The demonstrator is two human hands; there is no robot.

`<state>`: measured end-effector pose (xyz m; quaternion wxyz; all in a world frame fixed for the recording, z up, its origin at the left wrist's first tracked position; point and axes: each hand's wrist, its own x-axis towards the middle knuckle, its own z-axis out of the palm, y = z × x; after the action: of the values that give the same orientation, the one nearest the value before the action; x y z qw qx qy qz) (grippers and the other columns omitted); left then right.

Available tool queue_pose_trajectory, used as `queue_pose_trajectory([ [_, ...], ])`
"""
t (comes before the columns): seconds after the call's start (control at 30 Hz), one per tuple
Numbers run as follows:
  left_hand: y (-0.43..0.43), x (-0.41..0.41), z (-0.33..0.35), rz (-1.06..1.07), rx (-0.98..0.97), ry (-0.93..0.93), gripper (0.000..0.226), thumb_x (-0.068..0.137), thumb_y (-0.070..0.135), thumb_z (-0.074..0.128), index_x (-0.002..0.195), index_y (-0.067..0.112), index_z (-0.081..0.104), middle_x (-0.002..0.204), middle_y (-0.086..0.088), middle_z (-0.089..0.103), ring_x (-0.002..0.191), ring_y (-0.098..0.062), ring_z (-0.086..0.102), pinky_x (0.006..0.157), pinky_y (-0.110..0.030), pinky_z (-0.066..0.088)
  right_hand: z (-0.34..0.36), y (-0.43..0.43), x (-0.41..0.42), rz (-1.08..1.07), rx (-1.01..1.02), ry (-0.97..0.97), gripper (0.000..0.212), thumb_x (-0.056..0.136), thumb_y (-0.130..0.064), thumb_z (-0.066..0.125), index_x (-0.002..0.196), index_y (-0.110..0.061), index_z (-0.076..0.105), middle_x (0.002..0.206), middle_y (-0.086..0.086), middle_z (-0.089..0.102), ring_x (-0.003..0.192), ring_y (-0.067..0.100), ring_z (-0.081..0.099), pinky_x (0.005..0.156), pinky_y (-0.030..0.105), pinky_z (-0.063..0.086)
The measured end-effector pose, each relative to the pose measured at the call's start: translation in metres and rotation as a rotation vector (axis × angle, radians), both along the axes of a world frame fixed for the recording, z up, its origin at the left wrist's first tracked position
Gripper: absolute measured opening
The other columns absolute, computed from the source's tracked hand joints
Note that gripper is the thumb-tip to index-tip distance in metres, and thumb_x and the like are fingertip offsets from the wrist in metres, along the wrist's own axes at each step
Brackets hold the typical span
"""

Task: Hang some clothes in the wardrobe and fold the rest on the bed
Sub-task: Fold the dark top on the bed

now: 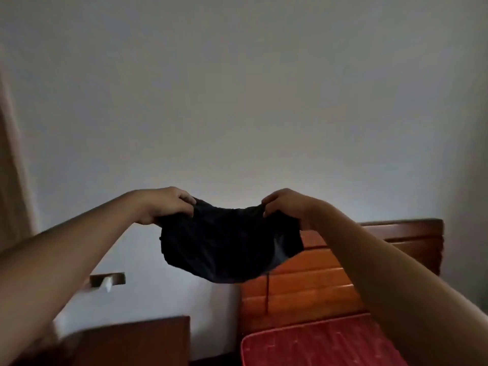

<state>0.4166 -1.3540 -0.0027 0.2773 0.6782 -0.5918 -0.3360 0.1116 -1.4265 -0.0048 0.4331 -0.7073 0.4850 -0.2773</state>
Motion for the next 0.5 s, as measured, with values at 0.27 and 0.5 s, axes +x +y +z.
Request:
queue_pose_trajectory([
  [0.27, 0.093, 0.194, -0.008, 0.433, -0.009, 0.002, 0.040, 0.086, 0.015, 0.069, 0.122, 0.029, 0.062, 0.112, -0.001, 0.066, 0.100, -0.017, 0.066, 0.091, -0.037, 0.059, -0.021, -0.022, 0.259, 0.374, 0.109, -0.027, 0.045, 0.059, -0.007, 0.071, 0.103, -0.008, 0.072, 0.101, 0.012, 0.073, 0.087, 0.025, 0.074, 0.076, 0.035, 0.063],
  [0.5, 0.182, 0.299, -0.027, 0.751, 0.058, 0.013, 0.046, 0.084, 0.019, 0.070, 0.127, 0.030, 0.058, 0.123, -0.004, 0.061, 0.110, -0.021, 0.061, 0.090, -0.033, 0.056, -0.034, -0.003, 0.440, 0.738, 0.099, 0.051, 0.045, 0.072, -0.007, 0.070, 0.116, -0.017, 0.066, 0.118, 0.010, 0.066, 0.108, 0.028, 0.065, 0.083, 0.036, 0.059],
])
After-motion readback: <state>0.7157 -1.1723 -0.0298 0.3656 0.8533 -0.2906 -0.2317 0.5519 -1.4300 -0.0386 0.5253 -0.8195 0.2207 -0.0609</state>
